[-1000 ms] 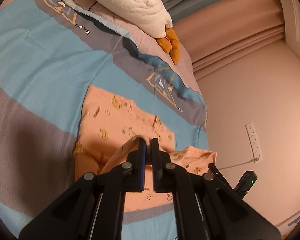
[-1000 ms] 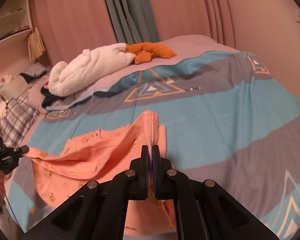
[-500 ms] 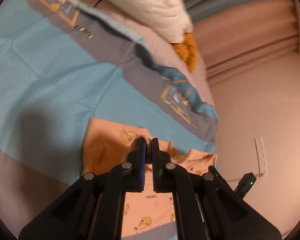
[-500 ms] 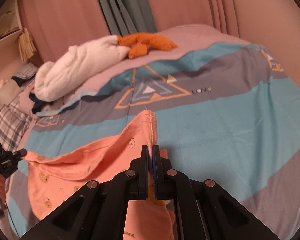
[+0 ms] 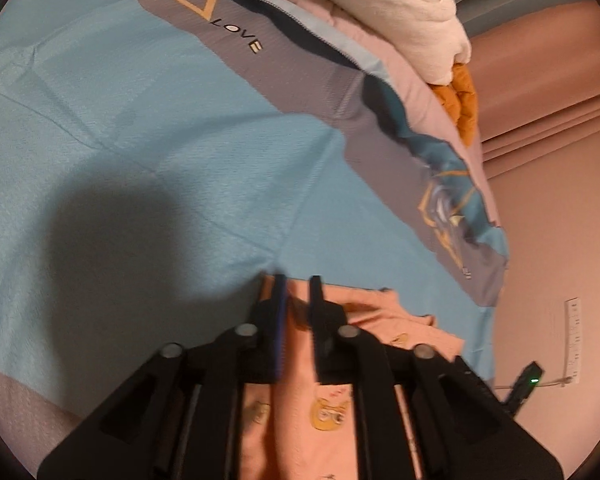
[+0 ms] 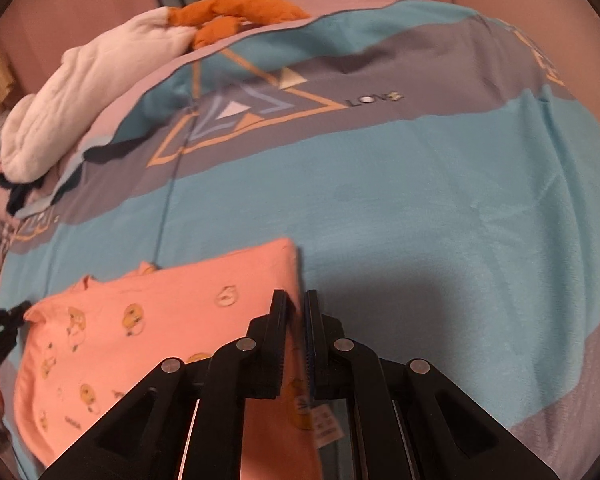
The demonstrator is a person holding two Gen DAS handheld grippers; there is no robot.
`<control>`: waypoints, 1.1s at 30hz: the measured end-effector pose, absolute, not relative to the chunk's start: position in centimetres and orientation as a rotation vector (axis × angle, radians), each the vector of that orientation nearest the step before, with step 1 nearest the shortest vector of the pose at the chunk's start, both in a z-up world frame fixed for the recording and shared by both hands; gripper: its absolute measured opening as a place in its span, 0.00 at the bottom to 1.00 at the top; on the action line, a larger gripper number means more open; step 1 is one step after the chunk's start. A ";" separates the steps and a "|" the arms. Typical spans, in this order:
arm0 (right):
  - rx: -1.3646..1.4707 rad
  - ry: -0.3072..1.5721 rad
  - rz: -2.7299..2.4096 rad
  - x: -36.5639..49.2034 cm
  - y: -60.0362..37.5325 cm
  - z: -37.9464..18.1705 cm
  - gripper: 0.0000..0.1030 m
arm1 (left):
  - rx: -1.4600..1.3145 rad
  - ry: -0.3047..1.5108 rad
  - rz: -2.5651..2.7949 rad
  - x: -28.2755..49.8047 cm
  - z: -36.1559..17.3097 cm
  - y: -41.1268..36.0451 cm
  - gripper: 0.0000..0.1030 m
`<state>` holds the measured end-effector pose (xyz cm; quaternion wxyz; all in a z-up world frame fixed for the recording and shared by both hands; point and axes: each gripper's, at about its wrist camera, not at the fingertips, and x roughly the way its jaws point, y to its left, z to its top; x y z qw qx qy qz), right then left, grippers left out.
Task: Fold small clothes
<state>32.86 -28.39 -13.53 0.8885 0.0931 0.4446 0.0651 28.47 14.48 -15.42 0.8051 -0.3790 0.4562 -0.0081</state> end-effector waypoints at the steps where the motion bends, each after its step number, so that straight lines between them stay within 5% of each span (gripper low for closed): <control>1: 0.200 0.917 0.121 32.4 -28.8 -13.3 0.13 | -0.800 0.975 -0.009 28.4 -15.3 14.4 0.33; 4: 0.206 0.907 0.106 31.3 -29.7 -12.8 0.41 | -0.753 0.956 -0.006 27.7 -14.7 14.4 0.56; 11: 0.244 0.891 0.082 27.3 -32.4 -11.4 0.45 | -0.682 0.954 -0.036 23.8 -13.1 13.7 0.74; 21: 0.319 0.881 0.038 21.7 -33.1 -11.1 0.61 | -0.624 0.964 -0.064 16.8 -13.1 10.7 0.76; 33: 0.389 0.957 0.047 17.4 -31.5 -14.7 0.61 | -0.675 1.008 -0.162 13.2 -16.1 8.3 0.75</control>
